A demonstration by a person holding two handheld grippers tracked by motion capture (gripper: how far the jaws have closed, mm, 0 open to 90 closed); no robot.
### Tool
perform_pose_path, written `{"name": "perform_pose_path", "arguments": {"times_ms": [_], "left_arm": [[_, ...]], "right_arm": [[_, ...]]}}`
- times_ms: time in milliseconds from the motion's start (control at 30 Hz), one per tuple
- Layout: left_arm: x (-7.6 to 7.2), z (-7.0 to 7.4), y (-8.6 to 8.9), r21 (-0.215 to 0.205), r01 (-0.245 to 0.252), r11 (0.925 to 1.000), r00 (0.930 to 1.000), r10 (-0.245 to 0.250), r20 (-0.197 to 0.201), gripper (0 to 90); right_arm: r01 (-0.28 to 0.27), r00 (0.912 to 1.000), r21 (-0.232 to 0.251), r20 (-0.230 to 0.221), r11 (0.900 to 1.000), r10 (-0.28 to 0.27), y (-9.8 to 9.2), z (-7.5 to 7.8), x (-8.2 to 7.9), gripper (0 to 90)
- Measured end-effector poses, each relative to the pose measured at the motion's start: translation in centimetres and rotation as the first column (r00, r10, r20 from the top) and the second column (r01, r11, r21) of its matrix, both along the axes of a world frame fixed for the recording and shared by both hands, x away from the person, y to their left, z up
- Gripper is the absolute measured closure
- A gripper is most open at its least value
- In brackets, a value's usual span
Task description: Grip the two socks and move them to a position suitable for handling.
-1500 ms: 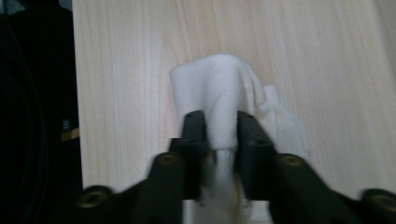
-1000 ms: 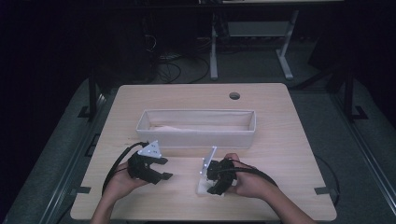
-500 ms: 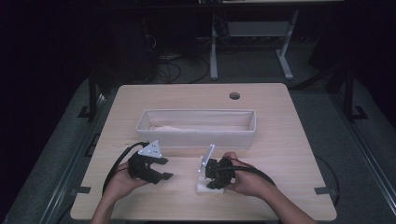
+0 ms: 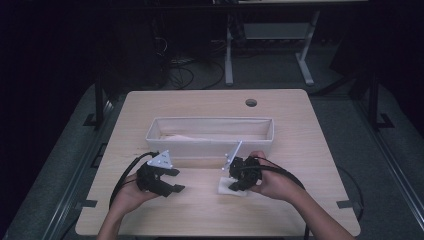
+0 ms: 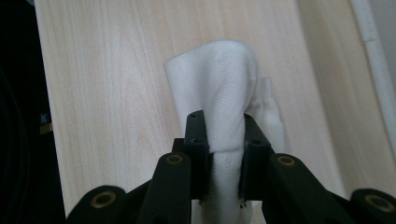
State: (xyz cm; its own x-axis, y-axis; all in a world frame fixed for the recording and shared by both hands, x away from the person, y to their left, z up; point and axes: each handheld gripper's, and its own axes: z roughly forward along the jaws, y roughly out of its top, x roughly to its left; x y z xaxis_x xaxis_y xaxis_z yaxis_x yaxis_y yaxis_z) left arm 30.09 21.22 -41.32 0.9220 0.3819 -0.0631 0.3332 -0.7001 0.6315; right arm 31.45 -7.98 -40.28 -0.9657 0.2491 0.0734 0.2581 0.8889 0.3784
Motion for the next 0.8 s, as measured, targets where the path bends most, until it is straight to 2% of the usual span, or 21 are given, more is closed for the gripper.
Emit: {"name": "perform_pose_path", "arguments": {"times_ms": [367, 800], "left_arm": [[0.2, -0.1, 0.1, 0.004, -0.007, 1.0000, 1.0000, 0.007, -0.001, 37.3], [0.3, -0.1, 0.0, -0.003, -0.011, 0.9999, 0.9999, 0.011, 0.000, 35.8]], "right_arm": [[0.037, 0.9993, 0.033, 0.005, 0.999, -0.038, -2.1, 2.3, 1.5, 76.9], [0.055, 0.9985, 0.057, -0.003, 0.997, -0.055, -3.5, 4.5, 3.2, 76.8]]}}
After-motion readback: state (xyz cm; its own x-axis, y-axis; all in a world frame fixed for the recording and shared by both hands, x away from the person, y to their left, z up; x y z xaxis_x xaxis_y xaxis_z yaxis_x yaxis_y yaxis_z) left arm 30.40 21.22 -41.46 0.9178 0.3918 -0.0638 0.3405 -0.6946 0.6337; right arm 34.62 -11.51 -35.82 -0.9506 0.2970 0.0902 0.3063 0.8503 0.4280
